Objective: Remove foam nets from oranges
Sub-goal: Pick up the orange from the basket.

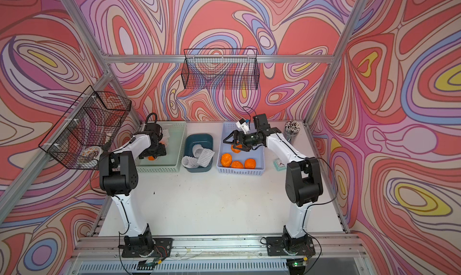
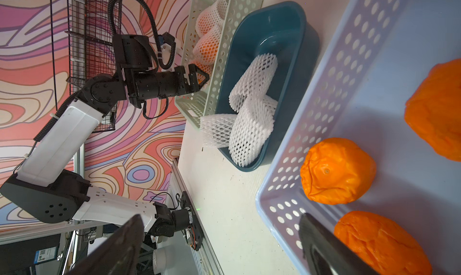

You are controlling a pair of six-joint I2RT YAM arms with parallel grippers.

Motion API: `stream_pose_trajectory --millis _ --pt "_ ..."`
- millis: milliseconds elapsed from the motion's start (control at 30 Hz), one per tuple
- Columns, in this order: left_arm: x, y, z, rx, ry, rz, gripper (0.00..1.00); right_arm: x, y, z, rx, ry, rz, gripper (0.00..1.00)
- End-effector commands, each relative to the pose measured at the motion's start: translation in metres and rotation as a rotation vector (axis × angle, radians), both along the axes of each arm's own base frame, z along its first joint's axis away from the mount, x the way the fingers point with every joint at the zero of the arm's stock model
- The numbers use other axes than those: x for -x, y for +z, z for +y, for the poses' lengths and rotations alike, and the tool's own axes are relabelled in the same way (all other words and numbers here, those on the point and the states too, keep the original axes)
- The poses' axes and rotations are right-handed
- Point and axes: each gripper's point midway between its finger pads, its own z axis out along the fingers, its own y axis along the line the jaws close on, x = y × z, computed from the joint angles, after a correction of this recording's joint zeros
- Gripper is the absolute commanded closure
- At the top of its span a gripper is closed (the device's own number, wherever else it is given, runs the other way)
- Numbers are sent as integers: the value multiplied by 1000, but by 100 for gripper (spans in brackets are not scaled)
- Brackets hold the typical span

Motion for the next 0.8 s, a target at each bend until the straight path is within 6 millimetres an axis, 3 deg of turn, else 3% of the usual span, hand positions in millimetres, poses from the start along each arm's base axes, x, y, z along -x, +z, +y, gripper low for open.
stream_pose_trajectory --millis 0,233,467,767 --pt "-14 -1 7 12 -1 -19 7 -2 0 -1 3 10 -3 2" --pt "-24 -5 6 42 -7 -27 7 -1 0 -1 16 13 -4 2" --pt "-18 -10 -1 91 -9 -27 10 -4 -3 -2 24 10 3 2" --pt "-8 -7 2 110 21 -22 24 -5 -2 -1 26 8 2 2"
